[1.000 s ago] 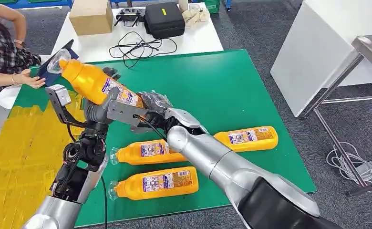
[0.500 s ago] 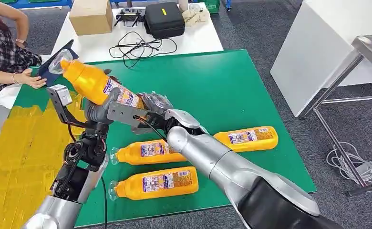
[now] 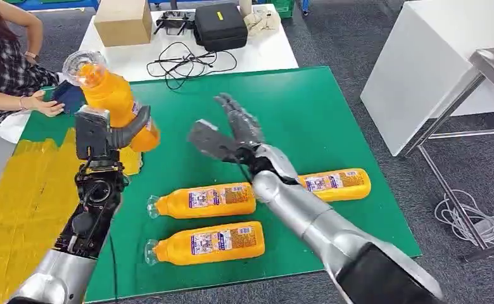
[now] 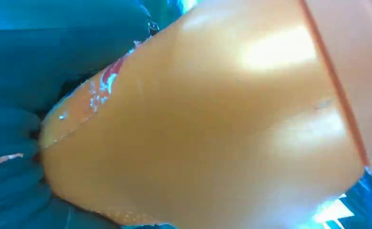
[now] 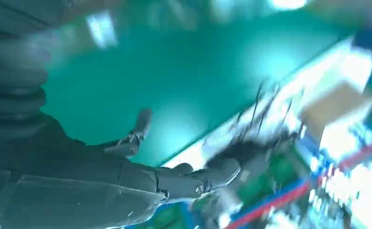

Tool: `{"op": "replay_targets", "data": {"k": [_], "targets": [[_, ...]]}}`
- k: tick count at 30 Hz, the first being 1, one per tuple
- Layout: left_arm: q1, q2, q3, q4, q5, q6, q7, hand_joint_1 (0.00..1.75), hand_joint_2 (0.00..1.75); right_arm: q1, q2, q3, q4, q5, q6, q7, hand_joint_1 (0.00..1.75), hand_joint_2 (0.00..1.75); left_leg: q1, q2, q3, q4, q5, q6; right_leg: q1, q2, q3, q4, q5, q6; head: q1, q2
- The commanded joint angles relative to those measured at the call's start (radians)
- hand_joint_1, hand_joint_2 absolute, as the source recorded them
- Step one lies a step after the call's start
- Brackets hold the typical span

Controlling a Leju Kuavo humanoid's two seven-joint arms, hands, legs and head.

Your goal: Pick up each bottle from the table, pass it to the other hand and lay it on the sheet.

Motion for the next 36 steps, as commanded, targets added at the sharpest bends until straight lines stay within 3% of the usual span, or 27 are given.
{"op": "replay_targets", "data": {"k": [1, 4, 18, 24, 32, 36], "targets": [[0.126, 0.104, 0.086, 0.01, -0.323, 0.16, 0.039, 1.75, 1.75, 0.247, -0.191, -0.386, -0.435, 0.043, 0.101, -0.054, 0.0, 0.0, 0.001, -0.002, 0.004, -0.001, -0.002, -0.002, 0.001, -0.002, 0.006, -0.003, -0.001, -0.001, 0.0, 0.0], [0.162, 0.115, 0.087, 0.014, -0.462, 0.243, 0.074, 1.75, 1.75, 0.259, -0.188, -0.38, -0.449, 0.037, 0.118, -0.06, 0.0, 0.0, 0.0, -0.001, 0.002, -0.001, -0.001, -0.001, 0.0, 0.0, 0.002, -0.001, -0.001, -0.001, 0.001, 0.0], [0.174, 0.153, 0.085, 0.065, -0.645, 0.254, 0.163, 1.75, 1.75, 0.254, -0.192, -0.349, -0.44, -0.006, 0.171, -0.067, 0.0, 0.0, 0.001, 0.0, 0.001, 0.0, -0.001, -0.003, 0.002, -0.001, 0.001, 0.0, -0.001, -0.001, 0.001, 0.0], [0.174, 0.218, 0.085, 0.268, -0.894, 0.29, 0.267, 1.75, 1.75, 0.317, -0.221, -0.296, -0.516, -0.022, 0.181, -0.074, 0.0, 0.0, 0.0, 0.001, 0.002, -0.002, 0.0, -0.002, 0.0, 0.001, 0.002, -0.001, 0.0, -0.001, 0.001, 0.0], [0.004, 0.249, 0.021, 0.668, -1.155, 0.29, 0.4, 1.75, 1.75, 0.332, -0.241, -0.221, -0.528, -0.023, 0.205, -0.086, 0.0, 0.0, 0.001, -0.001, 0.002, -0.001, 0.0, -0.003, 0.001, -0.002, 0.001, -0.001, -0.001, -0.002, 0.001, 0.0], [-0.042, 0.258, -0.004, 0.775, -1.198, 0.199, 0.445, 1.75, 1.75, 0.334, -0.256, -0.182, -0.543, -0.033, 0.215, -0.083, 0.0, 0.0, 0.001, 0.0, 0.0, -0.001, 0.0, -0.003, 0.001, -0.001, -0.001, 0.0, 0.0, -0.002, 0.001, 0.0]]}}
